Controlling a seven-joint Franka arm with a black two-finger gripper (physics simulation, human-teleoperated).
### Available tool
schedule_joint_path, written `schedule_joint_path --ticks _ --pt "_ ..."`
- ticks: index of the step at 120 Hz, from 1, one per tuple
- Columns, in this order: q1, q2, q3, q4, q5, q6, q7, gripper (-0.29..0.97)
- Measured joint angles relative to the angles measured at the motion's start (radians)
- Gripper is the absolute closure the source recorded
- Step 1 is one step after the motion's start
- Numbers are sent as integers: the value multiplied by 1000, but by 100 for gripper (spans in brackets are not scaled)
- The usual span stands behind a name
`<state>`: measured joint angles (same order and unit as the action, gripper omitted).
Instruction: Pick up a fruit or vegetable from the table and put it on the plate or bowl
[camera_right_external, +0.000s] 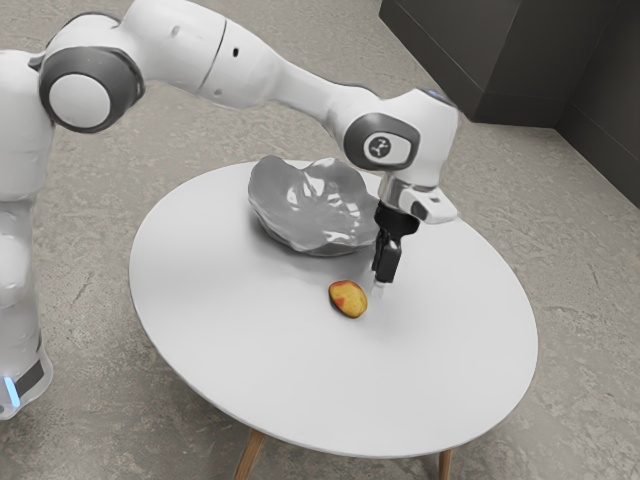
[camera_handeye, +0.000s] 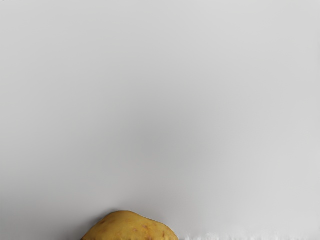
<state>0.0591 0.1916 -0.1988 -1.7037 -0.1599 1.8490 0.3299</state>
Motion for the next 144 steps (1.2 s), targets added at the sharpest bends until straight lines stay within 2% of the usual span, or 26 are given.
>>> schedule_joint_path --ticks 20,46,82,144 --pt "-1 -51 -1 -118 -6 82 48 0" --pt "0 -59 4 -172 -7 135 100 0" --pt "1 -60 6 -182 68 77 161 0" --pt "1 -42 6 -187 76 71 216 0"
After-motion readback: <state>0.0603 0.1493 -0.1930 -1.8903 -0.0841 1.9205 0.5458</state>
